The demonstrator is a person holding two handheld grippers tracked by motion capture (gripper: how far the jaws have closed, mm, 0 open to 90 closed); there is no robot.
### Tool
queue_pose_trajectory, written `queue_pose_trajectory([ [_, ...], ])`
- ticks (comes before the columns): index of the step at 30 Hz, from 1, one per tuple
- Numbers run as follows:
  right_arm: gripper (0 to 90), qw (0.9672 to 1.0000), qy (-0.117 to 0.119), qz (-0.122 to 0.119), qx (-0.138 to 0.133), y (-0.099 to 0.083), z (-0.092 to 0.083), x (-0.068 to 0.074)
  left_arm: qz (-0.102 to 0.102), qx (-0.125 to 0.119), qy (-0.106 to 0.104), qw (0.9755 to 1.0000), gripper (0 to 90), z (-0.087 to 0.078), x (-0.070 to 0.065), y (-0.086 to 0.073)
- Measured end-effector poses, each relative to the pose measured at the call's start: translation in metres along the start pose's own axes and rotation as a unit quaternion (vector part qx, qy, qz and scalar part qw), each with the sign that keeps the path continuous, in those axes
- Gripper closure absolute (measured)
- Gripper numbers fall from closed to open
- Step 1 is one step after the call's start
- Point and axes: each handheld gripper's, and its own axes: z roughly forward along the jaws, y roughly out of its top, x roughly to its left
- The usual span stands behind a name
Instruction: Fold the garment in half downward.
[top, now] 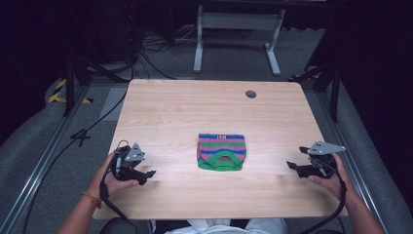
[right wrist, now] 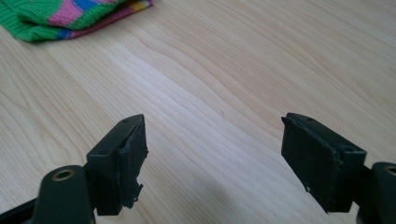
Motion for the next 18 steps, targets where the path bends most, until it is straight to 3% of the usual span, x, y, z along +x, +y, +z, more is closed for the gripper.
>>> queue_pose_trajectory([
  [6,24.3,0.9997,-0.006,0.025,0.002,-0.020,-0.007,-0.008,-0.014,-0.017,-0.010,0.9997,22.2,-0.007,0.003,-0.017],
  [8,24.4,0.9994,-0.008,0.034,0.002,-0.028,-0.011,-0.009,-0.016,-0.018,-0.015,0.9996,22.1,-0.007,0.004,-0.021],
  [9,24.5,0.9990,-0.008,0.044,0.003,-0.038,-0.013,-0.011,-0.019,-0.002,-0.020,0.9996,21.7,-0.005,0.006,-0.024],
  [11,24.5,0.9987,-0.010,0.051,0.003,-0.042,-0.014,-0.012,-0.024,0.001,-0.023,0.9994,21.5,-0.004,0.008,-0.026],
  [12,24.5,0.9984,-0.011,0.056,0.004,-0.047,-0.014,-0.013,-0.034,-0.001,-0.028,0.9990,21.5,-0.004,0.009,-0.029],
  [15,24.5,0.9973,-0.012,0.072,0.005,-0.058,-0.015,-0.015,-0.042,-0.007,-0.031,0.9986,21.4,-0.004,0.011,-0.033],
  [18,24.4,0.9954,-0.014,0.094,0.002,-0.064,-0.015,-0.017,-0.030,0.006,-0.021,0.9993,20.5,-0.003,0.012,-0.035],
])
